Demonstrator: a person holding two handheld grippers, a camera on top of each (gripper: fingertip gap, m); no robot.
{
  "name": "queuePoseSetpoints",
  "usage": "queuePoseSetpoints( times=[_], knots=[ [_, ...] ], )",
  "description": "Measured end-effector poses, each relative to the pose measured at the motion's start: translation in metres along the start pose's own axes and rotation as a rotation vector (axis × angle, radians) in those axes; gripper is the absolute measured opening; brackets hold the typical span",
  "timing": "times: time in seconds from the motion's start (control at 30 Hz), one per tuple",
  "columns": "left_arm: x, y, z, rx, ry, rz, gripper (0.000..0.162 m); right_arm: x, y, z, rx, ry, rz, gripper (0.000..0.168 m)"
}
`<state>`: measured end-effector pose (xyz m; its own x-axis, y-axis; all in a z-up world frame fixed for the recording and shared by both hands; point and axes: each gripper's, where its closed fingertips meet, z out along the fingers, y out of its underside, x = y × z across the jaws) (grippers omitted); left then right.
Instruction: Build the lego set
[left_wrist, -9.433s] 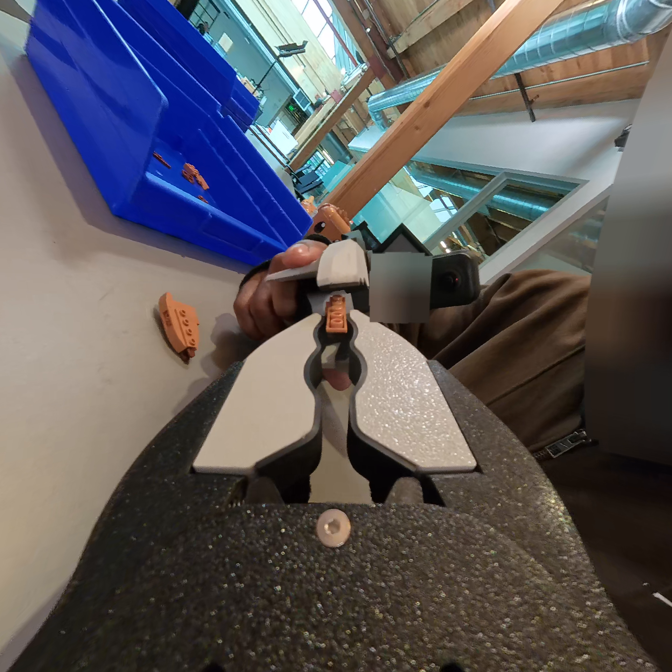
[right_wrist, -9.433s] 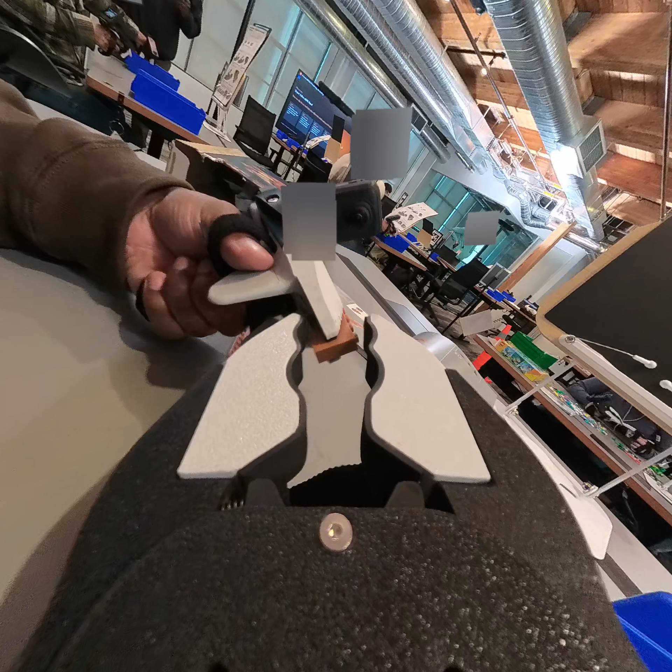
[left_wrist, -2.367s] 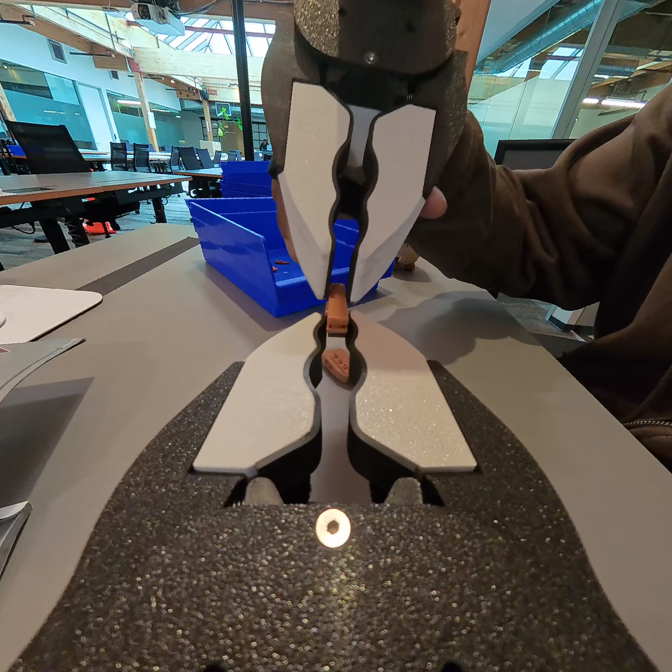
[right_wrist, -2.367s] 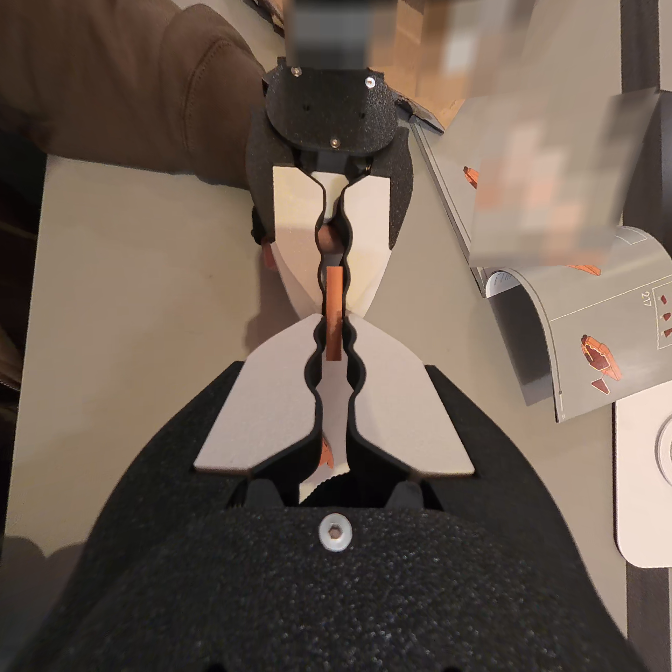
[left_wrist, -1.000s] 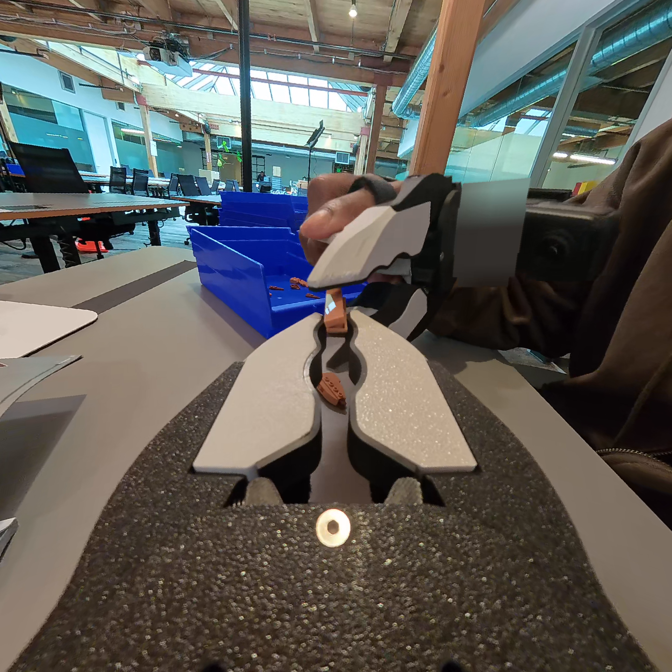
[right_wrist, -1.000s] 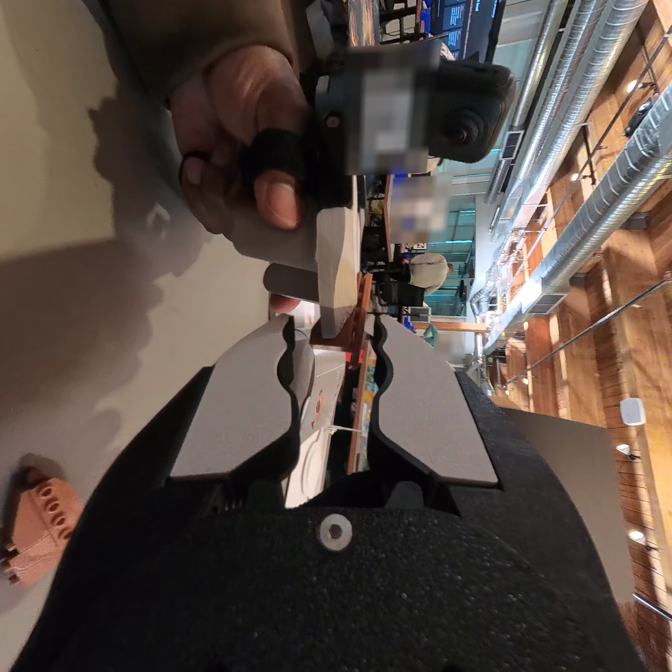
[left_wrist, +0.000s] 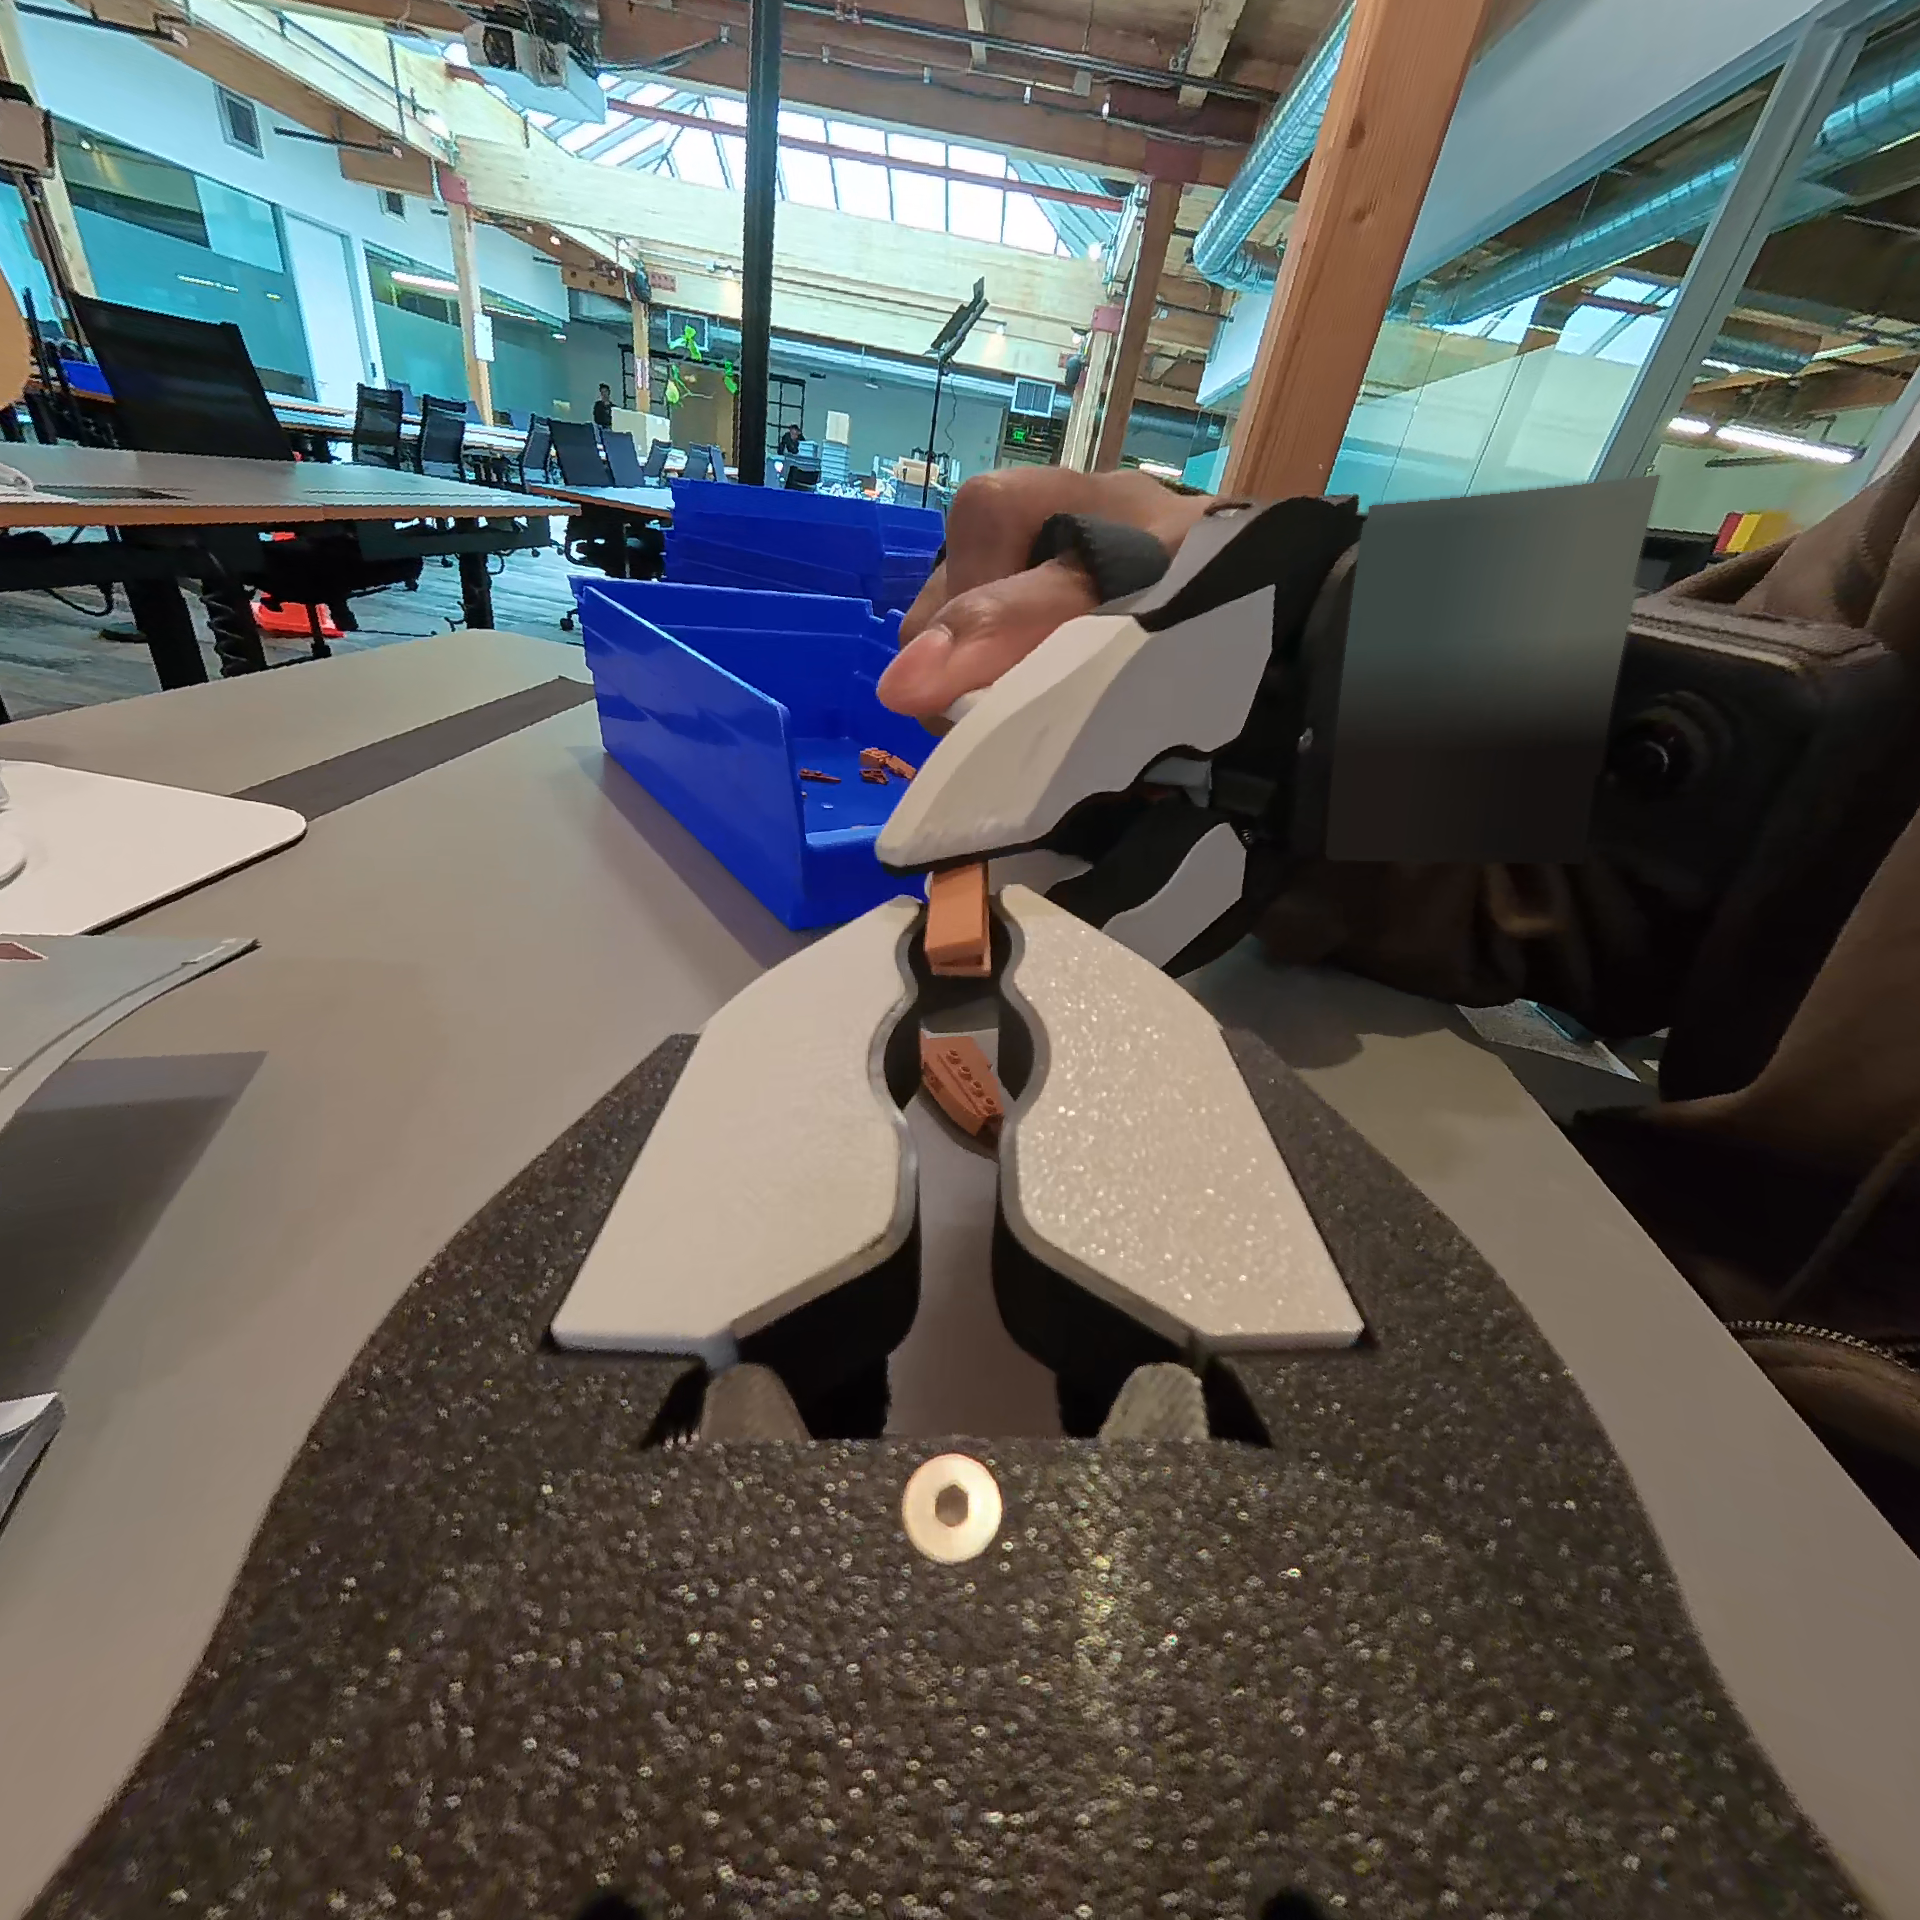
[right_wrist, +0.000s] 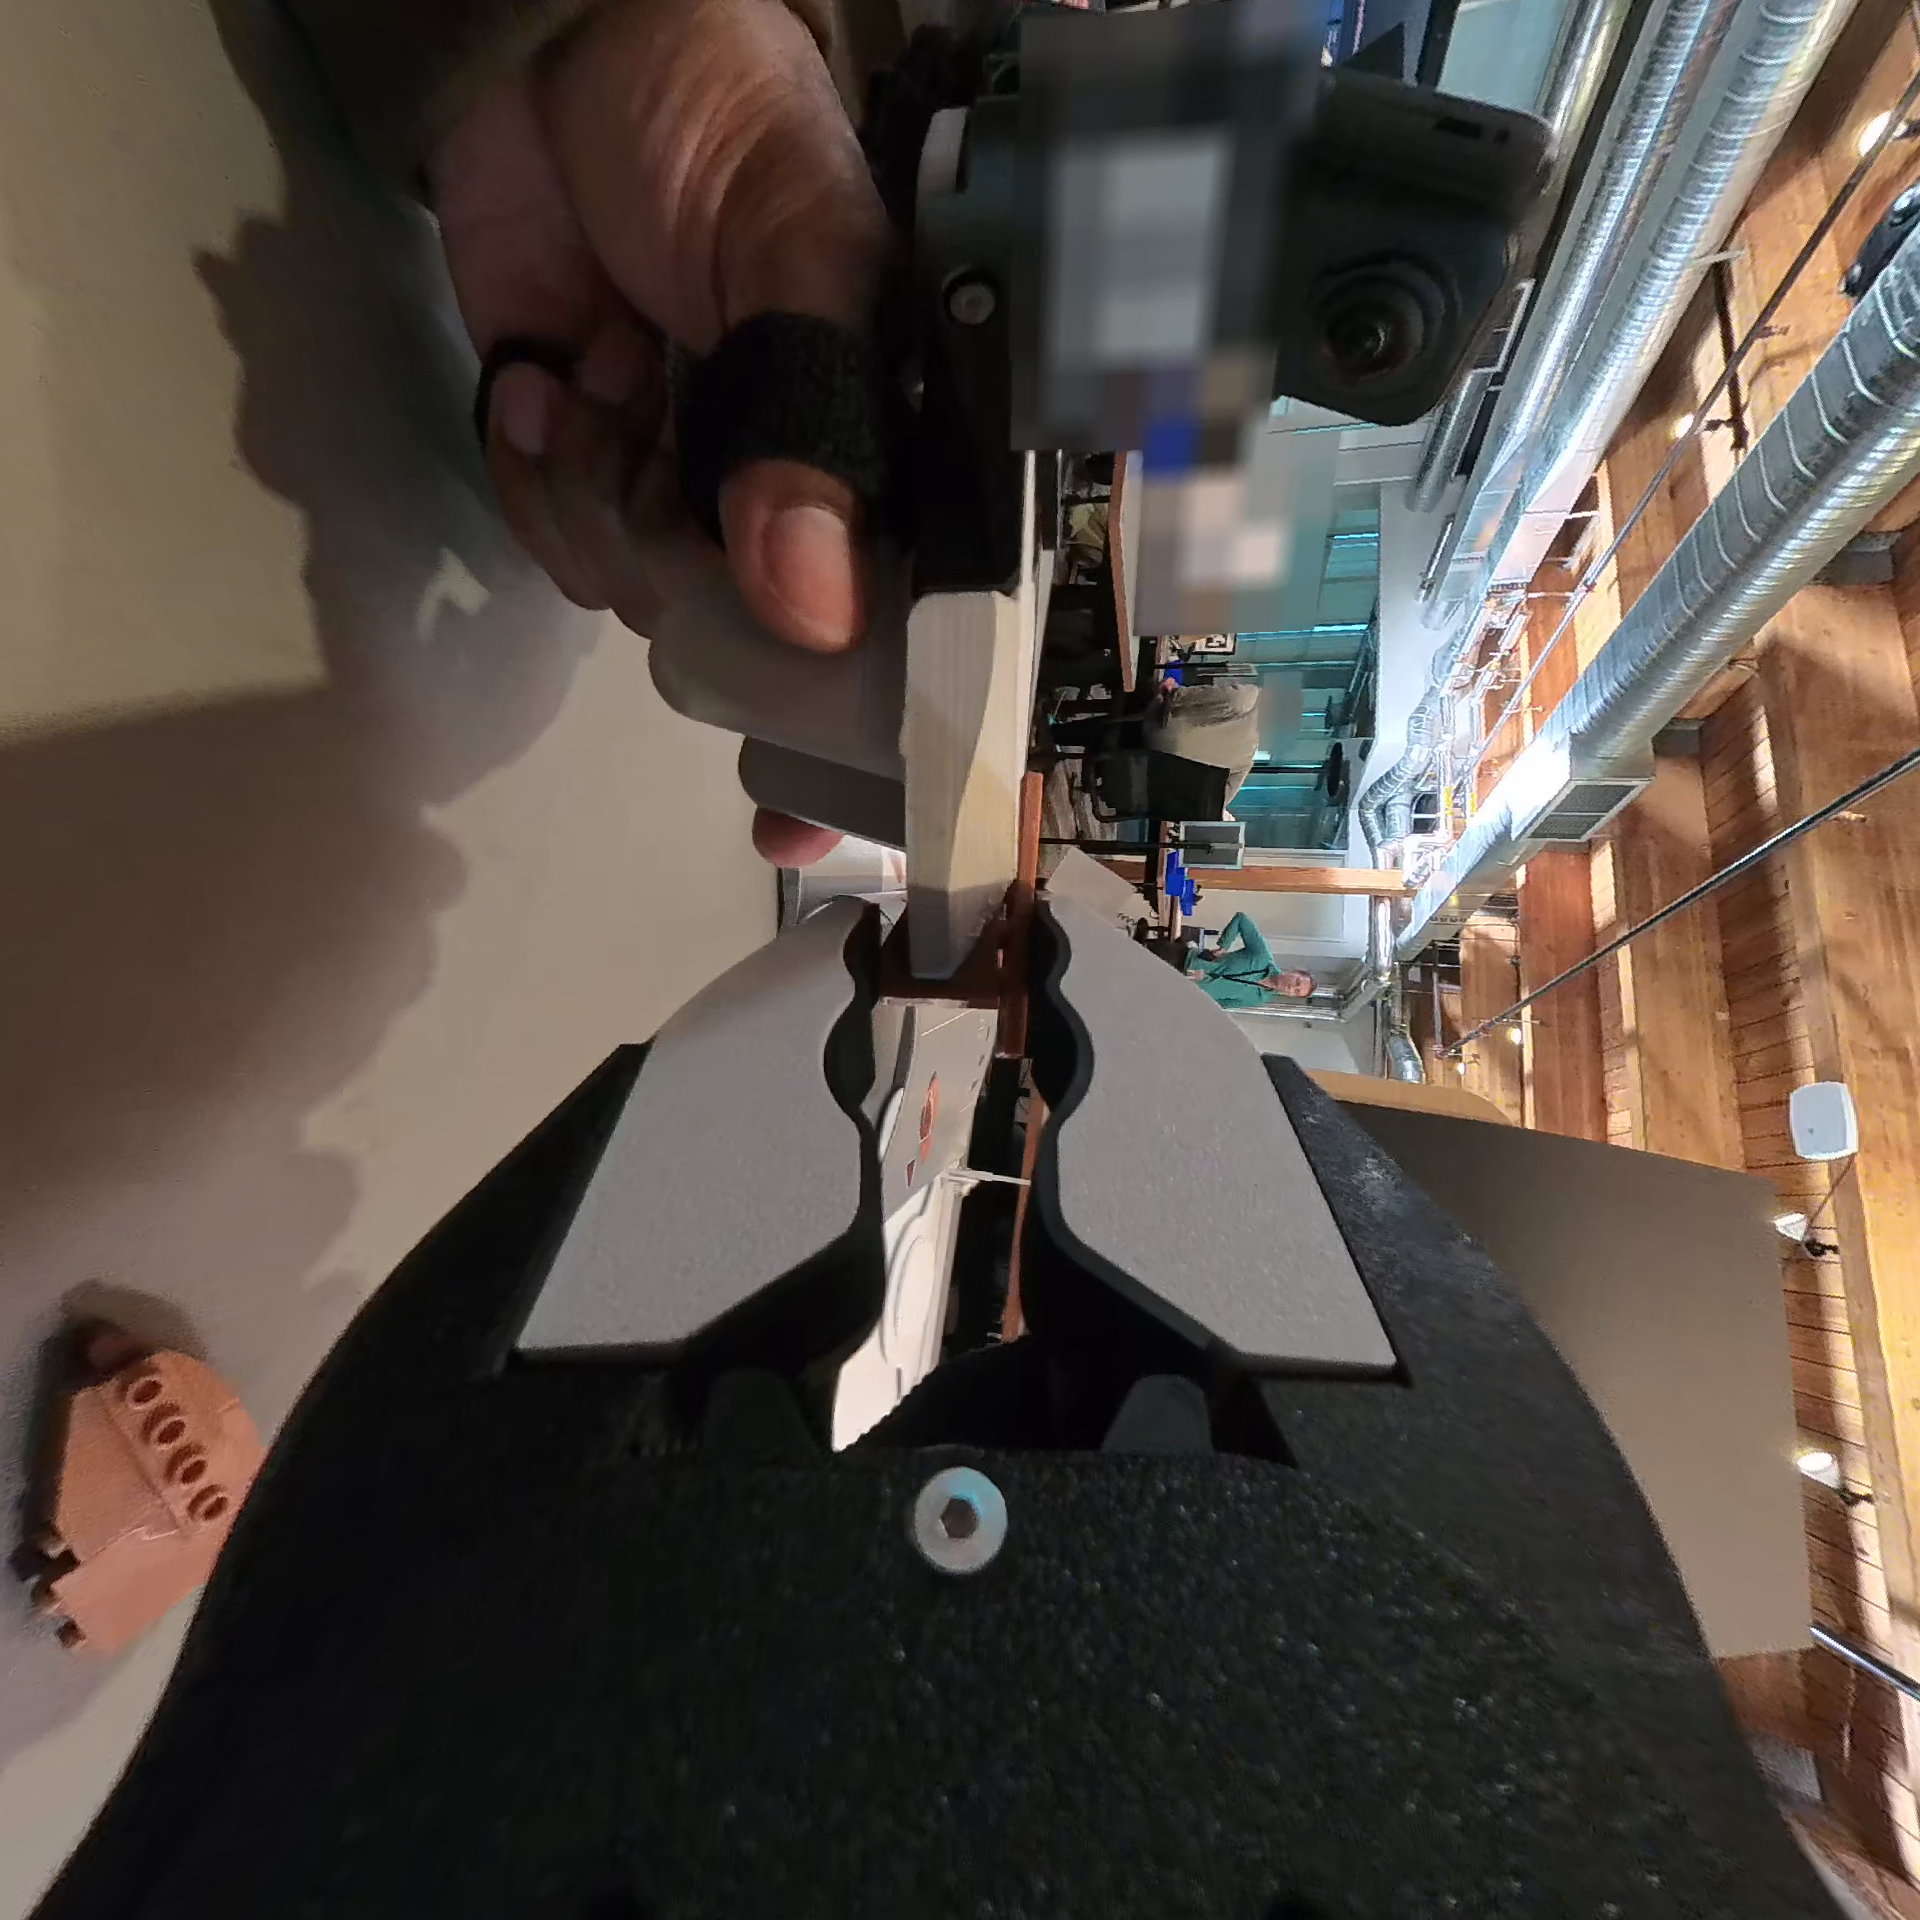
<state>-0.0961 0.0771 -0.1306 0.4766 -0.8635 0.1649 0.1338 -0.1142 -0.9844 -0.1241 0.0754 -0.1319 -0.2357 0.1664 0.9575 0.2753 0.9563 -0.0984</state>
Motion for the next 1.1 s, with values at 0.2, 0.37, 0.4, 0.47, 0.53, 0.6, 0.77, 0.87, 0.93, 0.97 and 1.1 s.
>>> queuePoseSetpoints(
  times=[0.2,0.37,0.4,0.47,0.53,0.6,0.77,0.87,0.93,0.97,1.1],
  knots=[
    [-0.003,0.002,0.002,-0.022,-0.020,-0.005,0.014,-0.002,0.006,0.001,0.014,-0.060,0.135,0.025],
    [-0.009,0.002,-0.003,-0.050,-0.065,0.032,0.028,-0.006,0.013,0.000,0.033,-0.134,0.279,0.025],
    [-0.010,0.002,-0.004,-0.057,-0.071,0.041,0.028,-0.007,0.014,-0.001,0.035,-0.149,0.300,0.025],
    [-0.013,0.002,-0.007,-0.071,-0.089,0.073,0.031,-0.007,0.016,-0.002,0.046,-0.169,0.336,0.025],
    [-0.015,0.002,-0.011,-0.086,-0.108,0.119,0.032,-0.009,0.017,-0.004,0.054,-0.189,0.359,0.025],
    [-0.016,0.002,-0.014,-0.103,-0.126,0.193,0.032,-0.011,0.017,-0.005,0.062,-0.211,0.372,0.025],
    [-0.013,0.009,-0.016,-0.179,-0.154,0.412,0.031,-0.019,0.017,-0.007,0.065,-0.267,0.381,0.025],
    [-0.012,0.012,-0.015,-0.183,-0.163,0.520,0.030,-0.026,0.017,-0.007,0.070,-0.310,0.393,0.025],
    [-0.009,0.013,-0.014,-0.183,-0.160,0.573,0.028,-0.030,0.016,-0.008,0.075,-0.336,0.396,0.025],
    [-0.007,0.014,-0.013,-0.188,-0.153,0.598,0.027,-0.032,0.015,-0.008,0.079,-0.346,0.400,0.025],
    [-0.005,0.022,-0.010,-0.224,-0.143,0.674,0.024,-0.034,0.013,-0.009,0.090,-0.367,0.414,0.025]
  ],
)
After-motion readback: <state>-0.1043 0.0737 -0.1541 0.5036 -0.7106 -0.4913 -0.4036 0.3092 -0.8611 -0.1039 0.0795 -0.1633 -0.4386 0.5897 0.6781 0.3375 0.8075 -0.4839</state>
